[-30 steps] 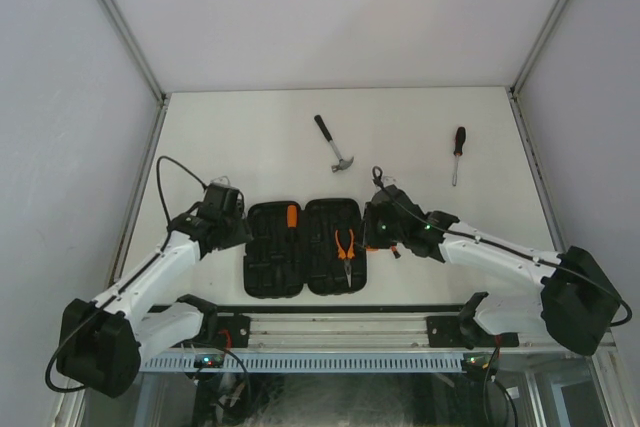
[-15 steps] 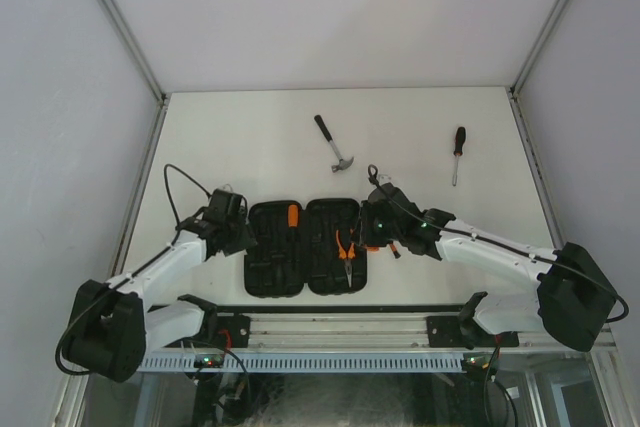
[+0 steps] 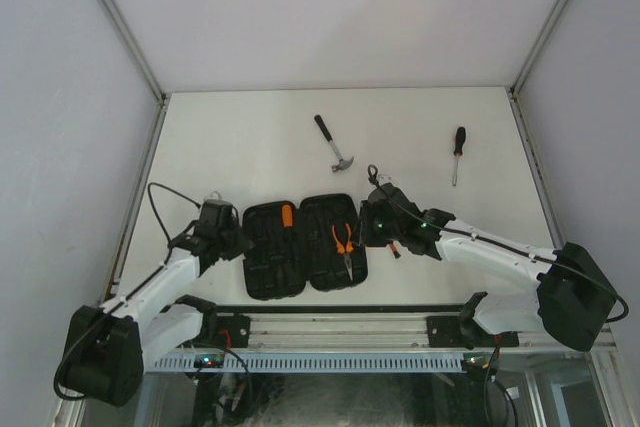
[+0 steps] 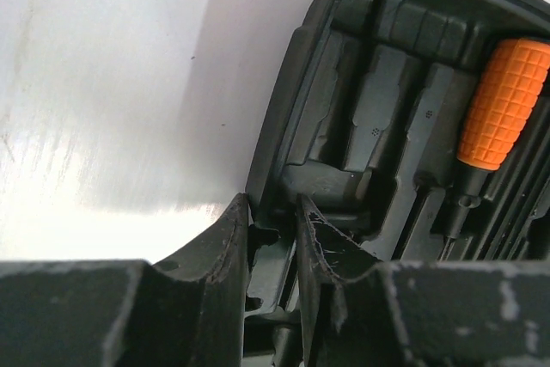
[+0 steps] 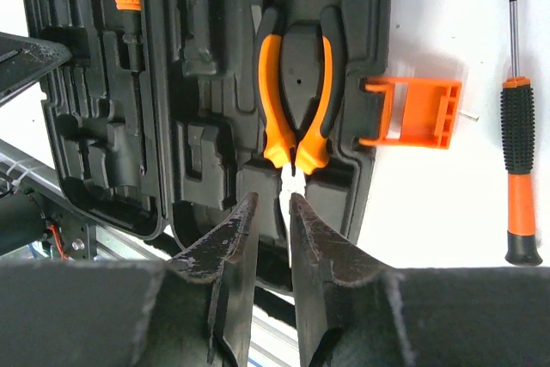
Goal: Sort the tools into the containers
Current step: Place the screwdriver in the storage box.
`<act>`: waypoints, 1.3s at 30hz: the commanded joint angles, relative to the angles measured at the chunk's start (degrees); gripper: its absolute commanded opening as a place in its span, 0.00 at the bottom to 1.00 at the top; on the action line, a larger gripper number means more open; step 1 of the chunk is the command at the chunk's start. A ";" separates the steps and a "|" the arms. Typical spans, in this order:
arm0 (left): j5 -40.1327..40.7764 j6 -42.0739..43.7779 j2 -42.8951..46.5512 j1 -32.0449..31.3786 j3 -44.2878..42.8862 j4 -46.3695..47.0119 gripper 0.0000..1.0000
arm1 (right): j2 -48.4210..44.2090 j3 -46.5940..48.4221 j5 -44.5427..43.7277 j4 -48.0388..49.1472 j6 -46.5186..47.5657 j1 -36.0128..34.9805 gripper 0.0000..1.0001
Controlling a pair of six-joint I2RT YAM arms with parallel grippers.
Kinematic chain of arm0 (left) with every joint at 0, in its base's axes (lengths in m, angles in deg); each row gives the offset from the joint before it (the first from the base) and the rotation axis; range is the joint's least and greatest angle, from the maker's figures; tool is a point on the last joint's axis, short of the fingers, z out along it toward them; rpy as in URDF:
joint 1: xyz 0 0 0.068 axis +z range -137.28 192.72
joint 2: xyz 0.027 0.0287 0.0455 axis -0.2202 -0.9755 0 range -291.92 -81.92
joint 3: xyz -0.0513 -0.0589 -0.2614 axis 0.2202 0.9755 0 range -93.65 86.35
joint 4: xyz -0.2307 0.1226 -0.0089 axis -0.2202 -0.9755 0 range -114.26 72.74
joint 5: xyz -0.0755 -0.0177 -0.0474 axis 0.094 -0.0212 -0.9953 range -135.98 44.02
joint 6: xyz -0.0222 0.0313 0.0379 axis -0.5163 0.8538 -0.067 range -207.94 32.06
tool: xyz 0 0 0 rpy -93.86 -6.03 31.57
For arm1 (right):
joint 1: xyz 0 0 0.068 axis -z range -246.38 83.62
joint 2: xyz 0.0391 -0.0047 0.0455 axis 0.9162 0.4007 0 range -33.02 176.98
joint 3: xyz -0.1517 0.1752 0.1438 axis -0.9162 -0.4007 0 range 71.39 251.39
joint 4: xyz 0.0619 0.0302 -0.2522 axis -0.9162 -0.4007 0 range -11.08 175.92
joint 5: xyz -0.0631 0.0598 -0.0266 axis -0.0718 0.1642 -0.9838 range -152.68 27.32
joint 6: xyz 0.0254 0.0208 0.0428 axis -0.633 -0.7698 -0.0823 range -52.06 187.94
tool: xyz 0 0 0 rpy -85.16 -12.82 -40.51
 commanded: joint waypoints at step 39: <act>-3.55 -12.63 7.01 -6.69 12.28 6.21 0.35 | 39.67 46.85 -4.96 -19.54 2.74 -10.94 0.15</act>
